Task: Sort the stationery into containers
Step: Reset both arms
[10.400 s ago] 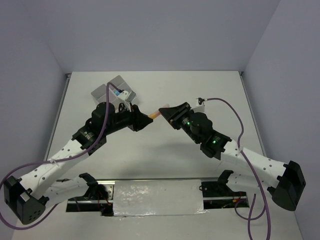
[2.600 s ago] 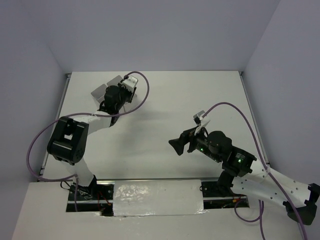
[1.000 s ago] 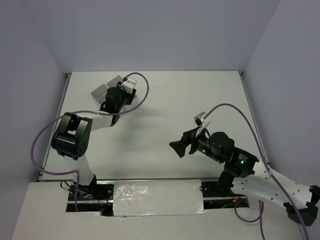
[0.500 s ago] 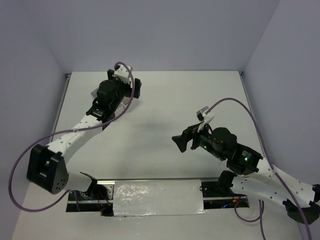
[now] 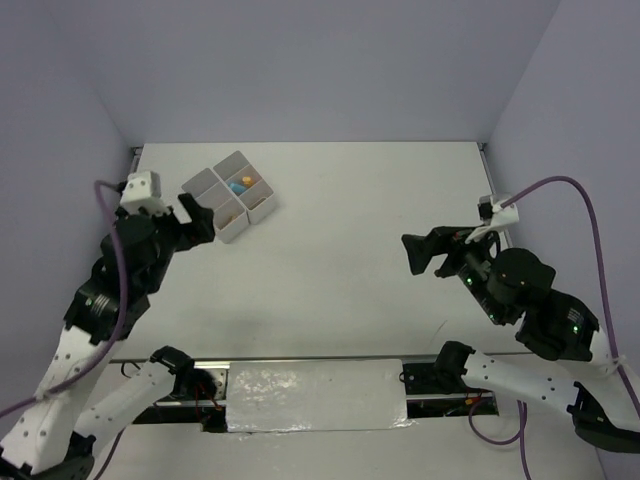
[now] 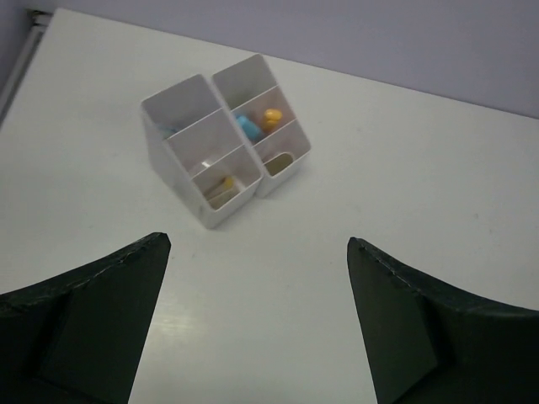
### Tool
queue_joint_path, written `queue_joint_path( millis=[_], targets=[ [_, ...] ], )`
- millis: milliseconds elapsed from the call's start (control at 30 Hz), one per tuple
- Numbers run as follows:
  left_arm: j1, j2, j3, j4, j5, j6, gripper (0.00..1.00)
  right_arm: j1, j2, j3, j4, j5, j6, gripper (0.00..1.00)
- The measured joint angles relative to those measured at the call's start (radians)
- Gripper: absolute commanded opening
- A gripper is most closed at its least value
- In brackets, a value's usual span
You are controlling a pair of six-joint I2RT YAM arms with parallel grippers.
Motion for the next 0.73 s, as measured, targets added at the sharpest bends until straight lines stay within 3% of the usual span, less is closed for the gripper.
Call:
queue_joint_path(
  millis=[300,567,733],
  targets=[
    [0.001,-0.394,-0.229,-0.136,-0.072,0.033,0.99,0.000,-0.127,0.008,-0.125,0.103,0.008,1.00],
    [0.001,-0.608,-0.314,-0.156,-0.082,0.032,0.99,0.000,-0.203,-0.041,-0.191,0.145,0.058,1.00],
    [0.001,-0.637,-0.314,-0.145,-0.083,0.032,0.99,0.000,-0.208,-0.047,-0.204,0.146,0.076,1.00]
  ],
)
